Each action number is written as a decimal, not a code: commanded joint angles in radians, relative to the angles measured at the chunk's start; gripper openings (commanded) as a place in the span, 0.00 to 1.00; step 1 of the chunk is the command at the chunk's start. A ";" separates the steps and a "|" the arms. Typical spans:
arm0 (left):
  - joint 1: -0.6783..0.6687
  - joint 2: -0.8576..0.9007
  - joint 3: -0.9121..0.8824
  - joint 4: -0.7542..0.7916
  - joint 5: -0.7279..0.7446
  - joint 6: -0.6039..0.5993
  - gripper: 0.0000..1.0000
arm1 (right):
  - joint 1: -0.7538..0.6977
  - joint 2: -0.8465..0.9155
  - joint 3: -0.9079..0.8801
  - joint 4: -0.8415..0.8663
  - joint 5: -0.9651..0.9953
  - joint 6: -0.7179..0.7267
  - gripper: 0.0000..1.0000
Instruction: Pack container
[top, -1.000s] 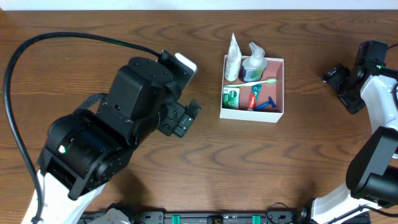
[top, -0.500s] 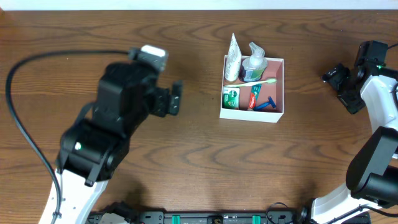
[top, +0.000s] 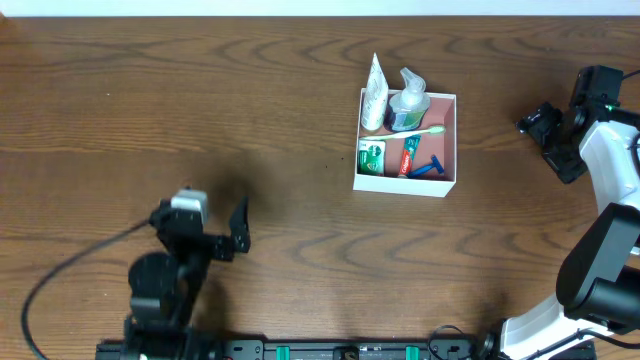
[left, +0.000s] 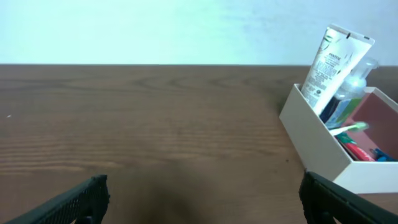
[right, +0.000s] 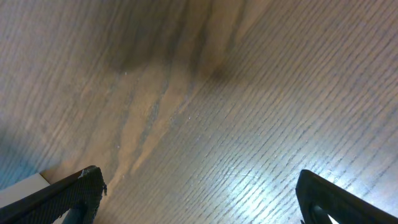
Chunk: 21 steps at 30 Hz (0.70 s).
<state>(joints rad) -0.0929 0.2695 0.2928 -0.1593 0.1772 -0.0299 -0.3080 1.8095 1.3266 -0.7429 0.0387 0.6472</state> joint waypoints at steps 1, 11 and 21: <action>0.029 -0.113 -0.069 0.022 0.013 -0.008 0.98 | 0.000 0.005 0.000 -0.001 0.010 0.014 0.99; 0.051 -0.170 -0.118 0.045 0.014 -0.008 0.98 | 0.001 0.005 0.000 -0.001 0.010 0.014 0.99; 0.051 -0.170 -0.118 0.045 0.014 -0.008 0.98 | 0.000 0.005 0.000 -0.001 0.010 0.014 0.99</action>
<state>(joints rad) -0.0467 0.1093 0.1719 -0.1223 0.1810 -0.0299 -0.3080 1.8095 1.3266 -0.7429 0.0380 0.6472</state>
